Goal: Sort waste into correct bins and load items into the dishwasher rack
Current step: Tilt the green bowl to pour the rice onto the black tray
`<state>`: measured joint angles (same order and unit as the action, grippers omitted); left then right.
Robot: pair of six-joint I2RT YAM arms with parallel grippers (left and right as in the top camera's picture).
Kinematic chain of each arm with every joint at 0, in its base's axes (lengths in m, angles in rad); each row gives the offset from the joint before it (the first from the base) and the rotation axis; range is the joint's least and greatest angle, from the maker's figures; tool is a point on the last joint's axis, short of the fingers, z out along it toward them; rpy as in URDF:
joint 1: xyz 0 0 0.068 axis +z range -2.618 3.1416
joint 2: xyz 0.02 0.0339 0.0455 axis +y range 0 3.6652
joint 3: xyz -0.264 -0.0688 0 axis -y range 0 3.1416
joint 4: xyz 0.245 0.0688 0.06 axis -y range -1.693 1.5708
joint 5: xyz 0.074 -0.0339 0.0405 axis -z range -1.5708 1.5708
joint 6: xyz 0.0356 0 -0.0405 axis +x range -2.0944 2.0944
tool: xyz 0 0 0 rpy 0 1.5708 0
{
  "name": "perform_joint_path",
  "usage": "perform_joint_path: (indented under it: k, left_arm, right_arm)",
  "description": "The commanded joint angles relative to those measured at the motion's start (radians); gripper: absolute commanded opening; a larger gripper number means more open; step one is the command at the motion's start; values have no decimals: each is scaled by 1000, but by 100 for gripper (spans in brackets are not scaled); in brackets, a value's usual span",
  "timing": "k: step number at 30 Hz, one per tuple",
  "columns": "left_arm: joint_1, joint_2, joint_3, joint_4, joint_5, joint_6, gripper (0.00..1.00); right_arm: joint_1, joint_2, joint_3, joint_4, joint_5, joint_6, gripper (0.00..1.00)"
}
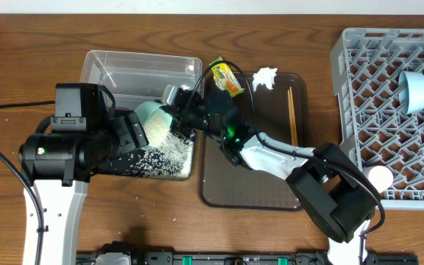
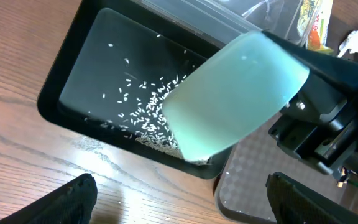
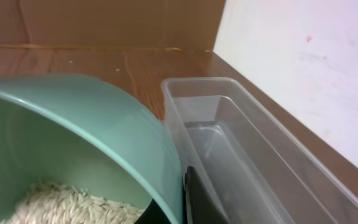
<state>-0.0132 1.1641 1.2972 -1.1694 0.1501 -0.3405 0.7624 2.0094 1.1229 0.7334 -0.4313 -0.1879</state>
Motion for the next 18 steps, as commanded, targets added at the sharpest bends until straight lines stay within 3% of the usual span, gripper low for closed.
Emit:
perform_joint_path:
  k: [1, 9, 11, 14, 16, 18]
  left_arm:
    - [5, -1, 1, 0, -13, -5, 90]
    - [5, -1, 1, 0, -13, -5, 89]
    - [5, -1, 1, 0, -13, -5, 90]
    - [5, -1, 1, 0, -13, -6, 90]
    - [5, -1, 1, 0, -13, -5, 89]
    - [5, -1, 1, 0, -13, -6, 89]
  right_arm:
    - [9, -2, 6, -8, -65, 12, 1]
    - [15, 5, 6, 14, -118, -10, 1]
    - [14, 13, 6, 24, -30, -24, 1]
    - [10, -1, 6, 64, -182, 17, 1]
    - [13, 12, 6, 48, -80, -37, 1]
    - [14, 13, 6, 64, -88, 10, 1]
